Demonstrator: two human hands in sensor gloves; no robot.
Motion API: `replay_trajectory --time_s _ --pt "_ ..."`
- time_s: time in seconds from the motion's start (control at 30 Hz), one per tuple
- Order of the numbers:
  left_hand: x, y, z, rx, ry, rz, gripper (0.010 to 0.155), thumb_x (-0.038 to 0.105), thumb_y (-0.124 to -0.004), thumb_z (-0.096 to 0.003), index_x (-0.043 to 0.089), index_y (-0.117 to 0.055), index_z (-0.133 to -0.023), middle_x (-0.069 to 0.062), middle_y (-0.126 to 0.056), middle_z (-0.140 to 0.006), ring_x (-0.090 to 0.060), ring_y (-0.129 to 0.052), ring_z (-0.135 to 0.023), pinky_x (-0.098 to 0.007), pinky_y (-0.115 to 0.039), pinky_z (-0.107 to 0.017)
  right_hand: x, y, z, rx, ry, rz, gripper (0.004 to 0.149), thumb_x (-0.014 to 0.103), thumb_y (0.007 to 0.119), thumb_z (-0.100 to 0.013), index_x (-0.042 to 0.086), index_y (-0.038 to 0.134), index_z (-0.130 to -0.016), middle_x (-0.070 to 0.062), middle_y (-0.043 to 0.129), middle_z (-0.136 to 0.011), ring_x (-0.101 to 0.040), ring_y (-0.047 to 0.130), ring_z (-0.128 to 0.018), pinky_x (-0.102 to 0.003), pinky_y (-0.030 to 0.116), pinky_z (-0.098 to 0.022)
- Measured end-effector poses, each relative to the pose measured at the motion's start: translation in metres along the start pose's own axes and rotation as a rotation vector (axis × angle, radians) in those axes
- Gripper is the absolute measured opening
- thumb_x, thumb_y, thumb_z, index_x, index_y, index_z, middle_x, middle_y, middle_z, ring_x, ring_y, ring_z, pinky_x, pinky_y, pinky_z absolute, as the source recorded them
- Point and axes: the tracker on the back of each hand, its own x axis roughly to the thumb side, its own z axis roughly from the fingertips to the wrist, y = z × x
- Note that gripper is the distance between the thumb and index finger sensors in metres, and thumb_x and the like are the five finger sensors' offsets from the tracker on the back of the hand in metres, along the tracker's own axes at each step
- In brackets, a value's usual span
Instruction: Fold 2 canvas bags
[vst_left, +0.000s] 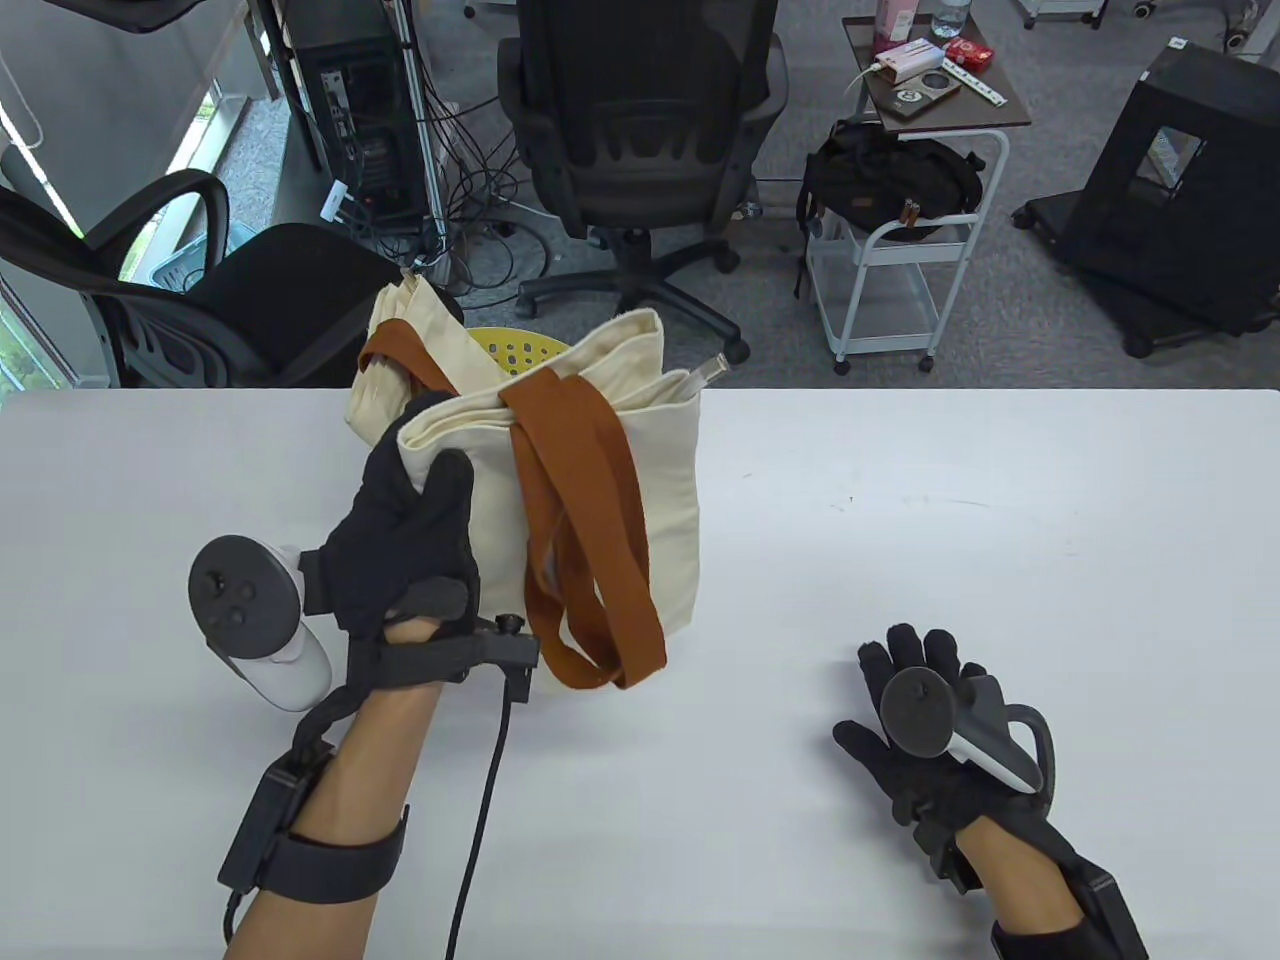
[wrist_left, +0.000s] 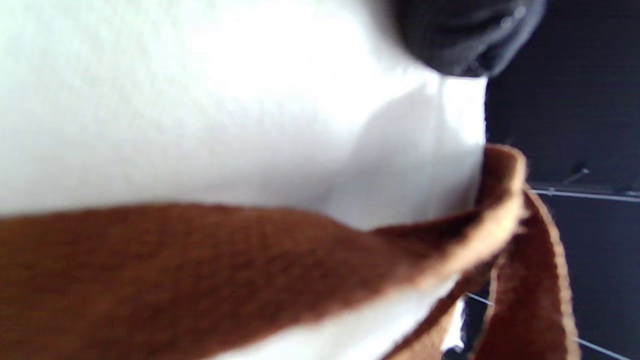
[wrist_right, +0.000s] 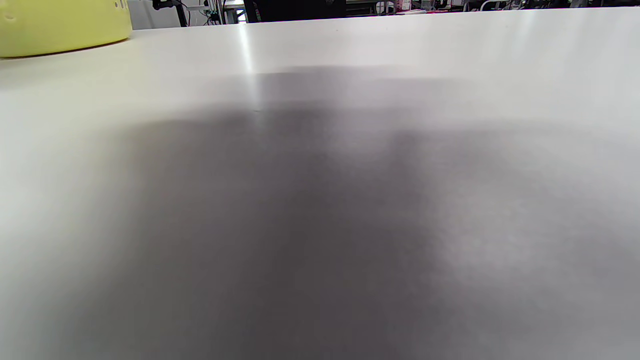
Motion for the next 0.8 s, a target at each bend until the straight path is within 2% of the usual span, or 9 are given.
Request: replay_trajectory --time_s 0.17,0.37,0.5,0.63,0.8 --pt "-0.053 -0.004 0.02 -0.067 0.095 0.088 0.057 0.044 -0.084 -0.0394 0.02 -0.074 -0.091 -0.004 -0.096 -0.078 -0.025 -0.111 -0.055 -0.038 -0.094 -0.039 0.001 0.002 -0.001 -0.003 -0.002 0.006 0.08 0.063 0.052 -0.041 0.028 0.021 -0.106 -0.006 0.003 -0.113 -0.039 0.001 -0.103 -0.066 0.014 -0.072" --pt "-0.109 -0.012 0.028 -0.202 0.162 0.217 0.057 0.043 -0.084 -0.0395 0.02 -0.074 -0.091 -0.004 -0.096 -0.078 -0.025 -0.111 -0.054 -0.038 -0.094 -0.039 0.004 0.0 0.0 -0.04 -0.026 -0.009 0.08 0.063 0.052 -0.041 0.028 0.021 -0.106 -0.006 0.004 -0.114 -0.039 0.002 -0.103 -0.066 0.015 -0.073" --pt "-0.13 -0.015 0.029 -0.239 0.209 0.259 0.058 0.044 -0.085 -0.0391 0.02 -0.075 -0.091 -0.004 -0.097 -0.076 -0.024 -0.112 -0.053 -0.038 -0.094 -0.038 0.004 -0.004 0.001 -0.083 -0.051 -0.071 0.08 0.062 0.052 -0.041 0.028 0.022 -0.106 -0.007 0.005 -0.114 -0.039 0.004 -0.103 -0.066 0.016 -0.073" --pt "-0.143 -0.019 0.034 -0.257 0.275 0.334 0.058 0.044 -0.085 -0.0392 0.02 -0.075 -0.091 -0.004 -0.097 -0.076 -0.024 -0.112 -0.052 -0.038 -0.094 -0.037 0.004 -0.015 0.002 -0.157 -0.107 -0.189 0.079 0.062 0.054 -0.042 0.027 0.025 -0.107 -0.008 0.01 -0.114 -0.04 0.009 -0.104 -0.067 0.021 -0.073" --pt "-0.151 -0.023 0.033 -0.275 0.301 0.358 0.058 0.044 -0.085 -0.0391 0.019 -0.075 -0.091 -0.004 -0.097 -0.075 -0.024 -0.112 -0.05 -0.037 -0.094 -0.036 0.017 -0.044 -0.005 -0.24 -0.236 -0.544 0.077 0.06 0.057 -0.045 0.025 0.03 -0.107 -0.012 0.022 -0.116 -0.044 0.027 -0.106 -0.066 0.037 -0.074"
